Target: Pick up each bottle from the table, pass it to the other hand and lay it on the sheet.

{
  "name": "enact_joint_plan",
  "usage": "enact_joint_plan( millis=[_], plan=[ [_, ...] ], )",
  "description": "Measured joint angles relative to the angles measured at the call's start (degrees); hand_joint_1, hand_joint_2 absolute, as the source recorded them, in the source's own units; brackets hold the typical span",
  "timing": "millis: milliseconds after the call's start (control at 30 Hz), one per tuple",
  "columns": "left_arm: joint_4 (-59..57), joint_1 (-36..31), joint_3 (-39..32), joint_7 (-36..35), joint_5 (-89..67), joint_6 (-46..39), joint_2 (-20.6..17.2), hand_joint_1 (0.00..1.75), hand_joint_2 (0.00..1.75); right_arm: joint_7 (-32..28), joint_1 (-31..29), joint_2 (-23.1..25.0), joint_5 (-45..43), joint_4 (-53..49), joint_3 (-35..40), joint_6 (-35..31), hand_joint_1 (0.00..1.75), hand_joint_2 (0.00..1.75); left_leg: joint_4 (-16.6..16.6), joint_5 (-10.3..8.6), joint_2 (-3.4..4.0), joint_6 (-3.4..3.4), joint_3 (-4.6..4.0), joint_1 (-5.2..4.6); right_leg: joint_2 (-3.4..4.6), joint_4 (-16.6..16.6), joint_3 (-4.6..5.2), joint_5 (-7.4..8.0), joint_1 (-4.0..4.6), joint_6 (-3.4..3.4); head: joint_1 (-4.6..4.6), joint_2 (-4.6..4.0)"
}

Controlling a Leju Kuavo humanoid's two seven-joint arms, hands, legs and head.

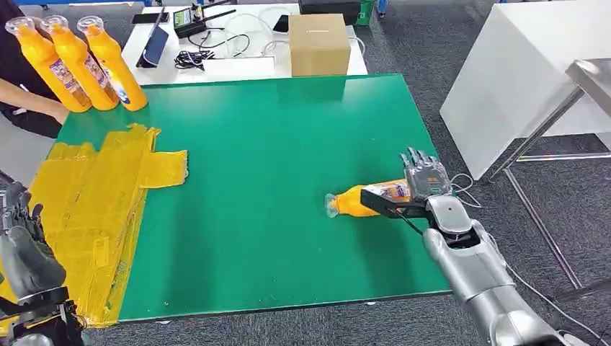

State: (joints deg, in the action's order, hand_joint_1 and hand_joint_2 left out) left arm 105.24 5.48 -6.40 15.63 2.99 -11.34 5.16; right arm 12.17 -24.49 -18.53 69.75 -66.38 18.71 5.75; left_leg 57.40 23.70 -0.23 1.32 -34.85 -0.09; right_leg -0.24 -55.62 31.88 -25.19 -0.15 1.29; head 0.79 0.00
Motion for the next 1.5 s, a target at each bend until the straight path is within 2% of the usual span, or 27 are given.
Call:
enact_joint_plan(
  millis=[767, 1133, 1167, 1200, 1500],
  plan=[
    [-2.23, -0.87, -0.48, 0.81, 3.87, -0.52, -1.16, 0.00, 0.00, -3.37, -7.72, 0.94, -4.04, 15.52, 8.59, 4.72, 0.00, 1.75, 0.00, 0.00, -0.01, 0.00, -0.01, 0.00, 0.00, -0.01, 0.00, 0.00, 0.00, 0.00, 0.00, 0.00],
    [-3.85, -1.94, -0.46, 0.87, 4.74, -0.83, -2.08, 0.00, 0.00, -3.78, -11.31, 2.32, -5.05, 24.15, 11.91, 4.13, 0.00, 1.75, -0.01, 0.00, 0.04, 0.00, 0.32, 0.02, 0.03, 0.01, -0.24, 0.02, 0.01, 0.02, 0.00, 0.00],
    [-3.96, -1.97, -0.46, 0.87, 4.74, -0.83, -2.10, 0.00, 0.00, -3.78, -11.47, 2.38, -5.07, 24.48, 12.06, 4.13, 1.10, 1.75, -0.01, 0.00, 0.05, 0.01, 0.35, 0.02, 0.03, 0.01, -0.26, 0.03, 0.01, 0.03, 0.02, 0.00],
    [-4.07, -2.02, -0.46, 0.87, 4.76, -0.83, -2.14, 0.00, 0.00, -3.78, -11.62, 2.43, -5.05, 24.85, 12.20, 4.15, 1.75, 1.75, -0.01, 0.00, 0.05, 0.01, 0.38, 0.02, 0.03, 0.01, -0.29, 0.03, 0.01, 0.03, 0.00, 0.00],
    [-5.95, -5.15, 0.55, 0.35, 6.19, -1.99, -3.43, 0.00, 0.00, -3.78, -14.66, 3.45, -4.83, 32.52, 13.27, 5.42, 1.75, 1.75, 0.00, -0.05, 0.00, 0.08, 0.84, 0.01, 0.00, 0.04, -0.74, 0.03, 0.00, 0.05, 0.00, 0.00]
  ],
)
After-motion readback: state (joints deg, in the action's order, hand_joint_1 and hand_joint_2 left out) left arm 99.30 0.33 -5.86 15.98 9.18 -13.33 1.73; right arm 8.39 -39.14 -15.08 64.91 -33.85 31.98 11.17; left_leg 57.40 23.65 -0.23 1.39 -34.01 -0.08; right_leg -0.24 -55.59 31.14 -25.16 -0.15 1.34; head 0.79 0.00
